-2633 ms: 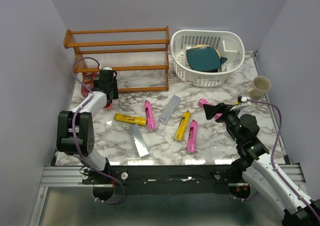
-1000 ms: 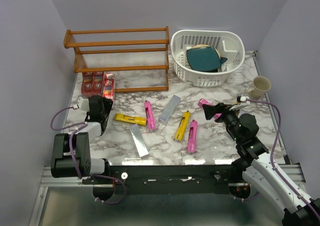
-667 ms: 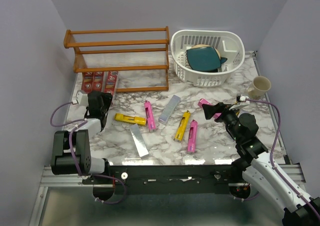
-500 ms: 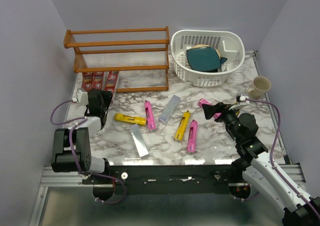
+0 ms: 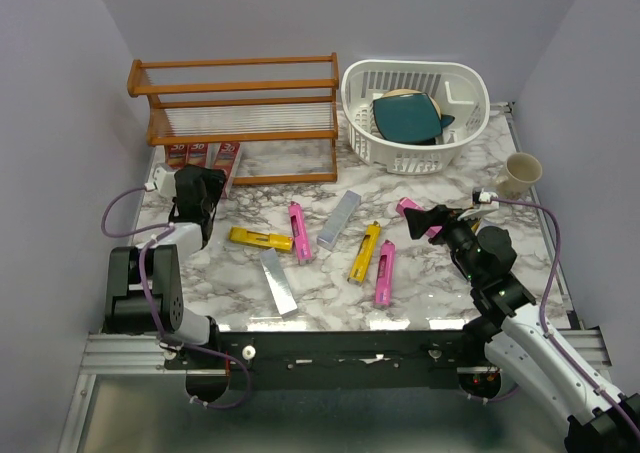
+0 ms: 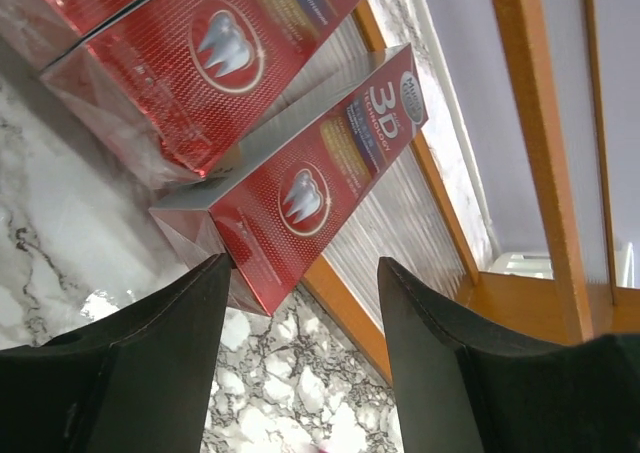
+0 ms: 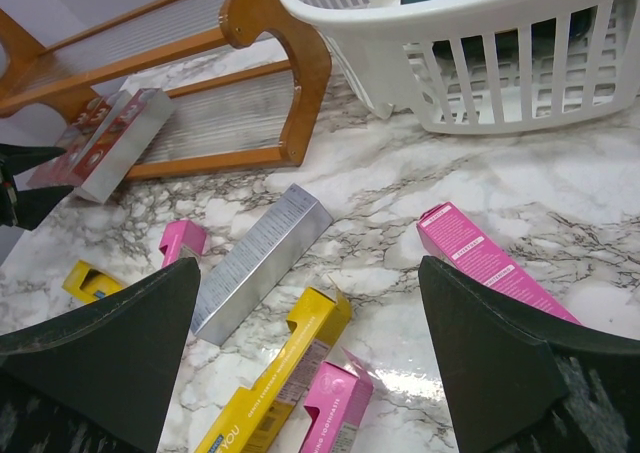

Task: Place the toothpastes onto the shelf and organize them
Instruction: Place the toothpaste on the shelf.

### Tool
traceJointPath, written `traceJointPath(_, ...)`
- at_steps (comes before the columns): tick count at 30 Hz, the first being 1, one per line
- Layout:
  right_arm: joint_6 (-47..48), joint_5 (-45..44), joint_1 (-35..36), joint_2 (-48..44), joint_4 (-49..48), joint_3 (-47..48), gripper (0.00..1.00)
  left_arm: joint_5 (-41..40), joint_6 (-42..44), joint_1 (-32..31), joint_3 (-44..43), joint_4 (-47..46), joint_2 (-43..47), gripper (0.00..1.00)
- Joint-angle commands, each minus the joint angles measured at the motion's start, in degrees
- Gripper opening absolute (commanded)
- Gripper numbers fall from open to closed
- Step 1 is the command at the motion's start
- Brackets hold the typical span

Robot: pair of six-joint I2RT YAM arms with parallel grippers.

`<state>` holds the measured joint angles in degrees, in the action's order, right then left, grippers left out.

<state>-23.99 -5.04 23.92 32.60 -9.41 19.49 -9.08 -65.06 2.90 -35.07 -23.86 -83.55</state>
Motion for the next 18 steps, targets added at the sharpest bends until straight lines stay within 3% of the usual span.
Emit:
traceJointPath(1, 0.08, 0.64, -0.1, -0.08, -1.49, -0.85, 0.99, 1.43, 3.7, 0.27, -1.49, 0.83, 1.01, 0.71)
traceJointPath(5, 0.08, 0.82, -0.1, -0.08, -1.58, -0.85, 0.99, 0.47, 8.09, 0.27, -1.06, 6.09, 5.32, 0.74)
traceJointPath(9, -0.01, 0.82, -0.1, -0.25, -1.49, -0.85, 0.99, -1.45, 19.15, -1.22, -1.4, 13.81, 10.85, 0.8)
traceJointPath(13, -0.09, 0.91, -0.1, -0.26, -1.58, -0.85, 0.99, -10.57, 34.42, -10.68, -5.51, 22.43, 13.85, 0.83)
traceJointPath(18, -0.09, 0.82, -0.1, -0.61, -1.58, -1.03, 0.99, -17.54, 47.98, -21.34, -13.17, 33.32, 9.03, 0.83)
